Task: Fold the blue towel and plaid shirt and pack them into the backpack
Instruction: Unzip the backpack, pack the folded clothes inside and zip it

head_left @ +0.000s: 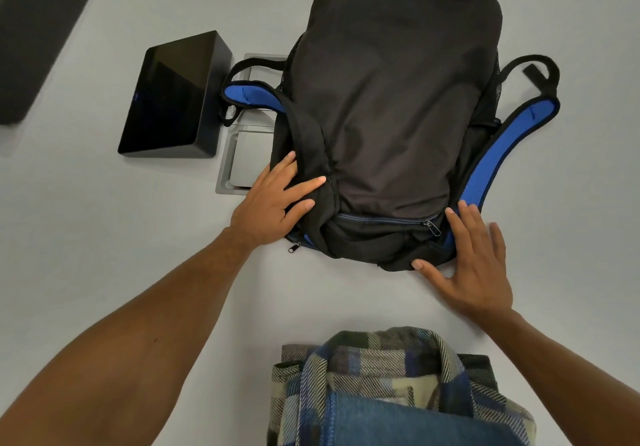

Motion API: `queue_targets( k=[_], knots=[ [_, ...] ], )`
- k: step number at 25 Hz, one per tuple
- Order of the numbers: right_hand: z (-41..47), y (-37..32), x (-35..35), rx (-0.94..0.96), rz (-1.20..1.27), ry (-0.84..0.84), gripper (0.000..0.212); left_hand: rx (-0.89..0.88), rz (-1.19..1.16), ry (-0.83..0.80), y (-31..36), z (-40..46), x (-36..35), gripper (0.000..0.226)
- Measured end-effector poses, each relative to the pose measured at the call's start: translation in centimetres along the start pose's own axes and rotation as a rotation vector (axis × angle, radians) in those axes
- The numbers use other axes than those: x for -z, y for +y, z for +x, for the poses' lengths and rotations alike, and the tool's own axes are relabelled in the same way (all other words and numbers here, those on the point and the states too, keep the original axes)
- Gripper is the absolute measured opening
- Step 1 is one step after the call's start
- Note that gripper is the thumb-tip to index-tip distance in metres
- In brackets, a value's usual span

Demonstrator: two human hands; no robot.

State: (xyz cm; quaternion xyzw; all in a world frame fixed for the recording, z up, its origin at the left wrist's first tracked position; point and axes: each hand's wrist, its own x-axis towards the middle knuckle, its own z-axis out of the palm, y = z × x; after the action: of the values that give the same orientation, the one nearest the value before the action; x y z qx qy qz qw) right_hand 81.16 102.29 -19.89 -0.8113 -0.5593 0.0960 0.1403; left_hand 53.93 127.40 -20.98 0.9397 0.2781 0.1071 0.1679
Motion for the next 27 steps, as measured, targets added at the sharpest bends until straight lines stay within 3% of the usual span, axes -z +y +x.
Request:
queue_targets(
  k=[4, 8, 9, 11, 14, 16, 19, 23, 27],
  knots=[
    [-0.3, 0.0, 0.3, -0.02, 0.129, 0.041, 0.089, 0.033, -0.042, 0.008, -0.1, 0.1, -0.2, 0.049],
    [-0.3, -5.0, 3.0, 0.082, 0.193, 0.374, 0.045, 0.05, -0.058, 0.005, -0.4, 0.1, -0.6, 0.049],
    [-0.1, -7.4, 3.4, 0.136, 0.217, 0.385, 0.036, 0.05, -0.057, 0.011, -0.4, 0.2, -0.5, 0.049],
    [0.6, -12.4, 3.3, 0.167, 0.191, 0.217, 0.034, 0.04, -0.04, 0.025, -0.3, 0.0, -0.4, 0.049],
    [2.1, -18.4, 1.5, 0.059, 0.02, -0.15, 0.031, 0.036, -0.011, 0.042, -0.1, 0.0, -0.3, 0.05],
    [3.1, -20.8, 0.6, 0.045, -0.076, -0.284, 0.025, 0.049, -0.027, 0.036, -0.2, 0.0, -0.2, 0.051],
    [3.1, -22.7, -0.8, -0.025, -0.056, -0.371, 0.023, 0.06, -0.069, 0.03, -0.5, 0.0, -0.4, 0.052],
    [3.1, -23.5, -2.7, -0.244, 0.142, -0.386, 0.036, 0.1, -0.056, -0.011, -1.1, 0.1, -1.1, 0.054],
    [3.3, -23.7, -3.4, -0.306, 0.168, -0.352, 0.026, 0.1, -0.064, -0.004, -1.2, 0.1, -1.3, 0.054]
  ],
)
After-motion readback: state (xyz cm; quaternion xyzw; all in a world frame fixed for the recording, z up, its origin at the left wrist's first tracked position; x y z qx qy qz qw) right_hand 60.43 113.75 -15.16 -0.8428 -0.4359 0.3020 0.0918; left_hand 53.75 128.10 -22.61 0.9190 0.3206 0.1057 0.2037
